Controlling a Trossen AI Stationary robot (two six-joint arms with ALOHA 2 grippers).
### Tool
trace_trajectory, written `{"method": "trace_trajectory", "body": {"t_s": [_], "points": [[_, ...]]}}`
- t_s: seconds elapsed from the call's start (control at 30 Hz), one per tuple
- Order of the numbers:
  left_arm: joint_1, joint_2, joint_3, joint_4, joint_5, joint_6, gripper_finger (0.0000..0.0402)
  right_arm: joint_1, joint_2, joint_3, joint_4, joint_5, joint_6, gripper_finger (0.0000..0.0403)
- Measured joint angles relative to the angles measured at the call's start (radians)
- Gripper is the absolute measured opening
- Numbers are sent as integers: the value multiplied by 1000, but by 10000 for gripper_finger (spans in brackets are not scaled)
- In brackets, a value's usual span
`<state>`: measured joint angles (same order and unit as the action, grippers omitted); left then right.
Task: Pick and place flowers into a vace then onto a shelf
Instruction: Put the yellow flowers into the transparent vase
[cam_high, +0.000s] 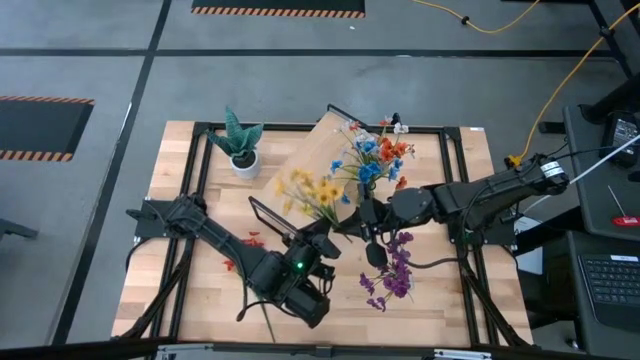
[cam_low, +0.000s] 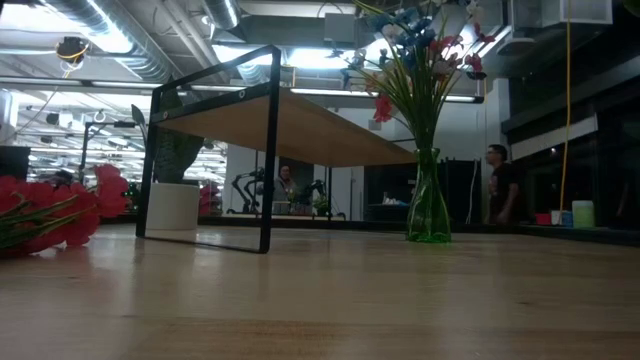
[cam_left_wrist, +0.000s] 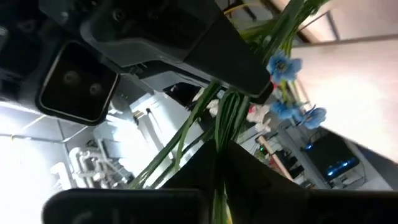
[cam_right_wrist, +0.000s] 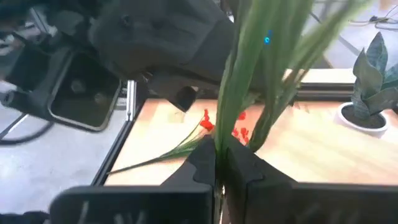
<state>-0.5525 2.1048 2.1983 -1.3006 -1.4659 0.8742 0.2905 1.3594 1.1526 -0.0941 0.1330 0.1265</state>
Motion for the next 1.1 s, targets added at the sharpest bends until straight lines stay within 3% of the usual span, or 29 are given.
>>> {"method": "trace_trajectory", "body": {"t_s": [0.3,0.6,0.87,1.03,1.1], "points": [[-62,0,0,2,13,-15,82,0,1,0,8,2,-7,4],[-150,0,0,1,15,-204,111,-22,0,0,13,23,-35,2],[-211,0,0,-91,79,-749,93,-26,-61,30,-75,23,-110,2],[-219,0,-3,-277,180,-1213,57,-20,-152,37,-136,25,-132,2],[-218,-5,-26,-264,181,-1294,38,-19,-184,37,-179,25,-134,2]]}}
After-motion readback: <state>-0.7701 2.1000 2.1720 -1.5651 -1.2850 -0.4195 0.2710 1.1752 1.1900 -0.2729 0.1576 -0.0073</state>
